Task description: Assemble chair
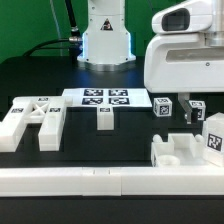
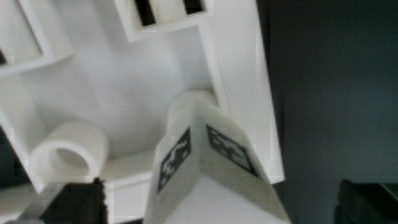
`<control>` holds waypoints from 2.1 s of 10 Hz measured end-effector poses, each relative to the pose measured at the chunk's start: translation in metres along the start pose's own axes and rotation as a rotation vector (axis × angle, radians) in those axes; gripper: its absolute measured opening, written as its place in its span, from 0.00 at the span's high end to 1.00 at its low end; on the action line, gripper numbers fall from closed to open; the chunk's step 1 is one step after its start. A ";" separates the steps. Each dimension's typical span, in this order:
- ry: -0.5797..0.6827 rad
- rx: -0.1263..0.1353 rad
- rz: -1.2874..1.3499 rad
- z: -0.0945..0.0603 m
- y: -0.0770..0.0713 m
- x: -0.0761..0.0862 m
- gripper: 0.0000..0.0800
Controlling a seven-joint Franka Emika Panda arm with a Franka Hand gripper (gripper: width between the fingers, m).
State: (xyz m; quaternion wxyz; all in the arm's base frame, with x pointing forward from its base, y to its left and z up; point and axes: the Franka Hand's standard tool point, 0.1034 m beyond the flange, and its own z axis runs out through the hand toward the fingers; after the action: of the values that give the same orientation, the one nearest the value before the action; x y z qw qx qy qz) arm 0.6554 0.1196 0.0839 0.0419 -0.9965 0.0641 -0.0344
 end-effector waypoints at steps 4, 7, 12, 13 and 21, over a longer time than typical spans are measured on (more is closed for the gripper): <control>-0.012 -0.011 -0.330 0.000 0.002 -0.001 0.19; -0.010 -0.024 -0.539 -0.001 0.007 0.001 0.19; -0.010 -0.025 -0.504 0.000 0.008 0.002 0.64; -0.009 -0.017 -0.395 0.000 0.009 0.002 0.64; 0.003 -0.011 0.508 0.001 0.005 0.000 0.64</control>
Offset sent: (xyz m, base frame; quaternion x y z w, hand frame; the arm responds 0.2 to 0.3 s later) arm 0.0027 0.0022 0.0012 -0.0082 -0.0162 -0.2130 0.9769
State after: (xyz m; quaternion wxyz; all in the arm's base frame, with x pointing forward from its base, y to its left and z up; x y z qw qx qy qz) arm 0.6553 0.1150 0.0829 0.0439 -0.9486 0.3124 -0.0240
